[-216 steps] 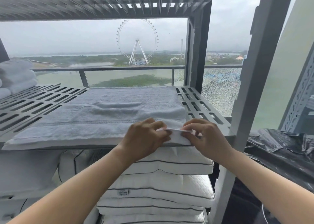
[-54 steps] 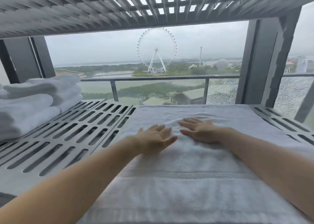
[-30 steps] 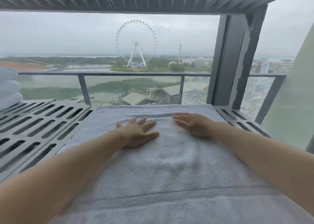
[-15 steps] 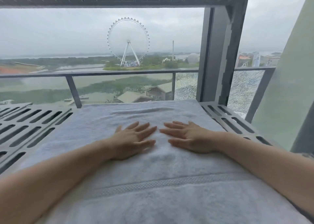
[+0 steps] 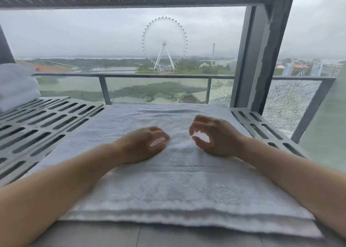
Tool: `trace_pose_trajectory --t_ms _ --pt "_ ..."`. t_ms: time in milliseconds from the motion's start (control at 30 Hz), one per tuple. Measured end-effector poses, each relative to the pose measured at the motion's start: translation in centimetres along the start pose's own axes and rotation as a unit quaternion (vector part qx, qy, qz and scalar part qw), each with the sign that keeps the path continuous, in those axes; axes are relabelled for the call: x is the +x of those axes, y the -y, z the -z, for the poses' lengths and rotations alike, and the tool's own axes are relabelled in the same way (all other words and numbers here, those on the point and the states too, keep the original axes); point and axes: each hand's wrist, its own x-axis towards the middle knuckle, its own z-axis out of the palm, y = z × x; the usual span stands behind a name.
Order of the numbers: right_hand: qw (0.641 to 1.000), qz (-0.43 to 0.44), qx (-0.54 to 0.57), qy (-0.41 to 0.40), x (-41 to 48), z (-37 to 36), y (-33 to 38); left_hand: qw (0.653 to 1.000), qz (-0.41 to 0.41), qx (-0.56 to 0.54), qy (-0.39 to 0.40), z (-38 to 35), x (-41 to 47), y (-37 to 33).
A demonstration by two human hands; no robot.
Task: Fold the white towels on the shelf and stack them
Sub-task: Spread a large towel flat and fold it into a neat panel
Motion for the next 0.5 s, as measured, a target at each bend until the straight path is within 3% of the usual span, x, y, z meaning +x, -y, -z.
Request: trace_pose_trajectory --t_ms 133,267,500 --pt "0.995 0.019 0.083 0.049 -0.2 1.9 5.8 0.999 -0.027 -0.038 -0.012 0.9 -5.2 -0.8" --pt "0.982 -0.021 0.131 0.135 -2.7 2.6 9.9 0.993 -0.055 -0.101 -0.026 1.8 -10.4 -1.8" --pt "0.964 -0.158 0.197 0.081 -7.7 4.4 12.8 0.981 -0.029 -0.140 -0.134 2.5 -16.1 -2.8"
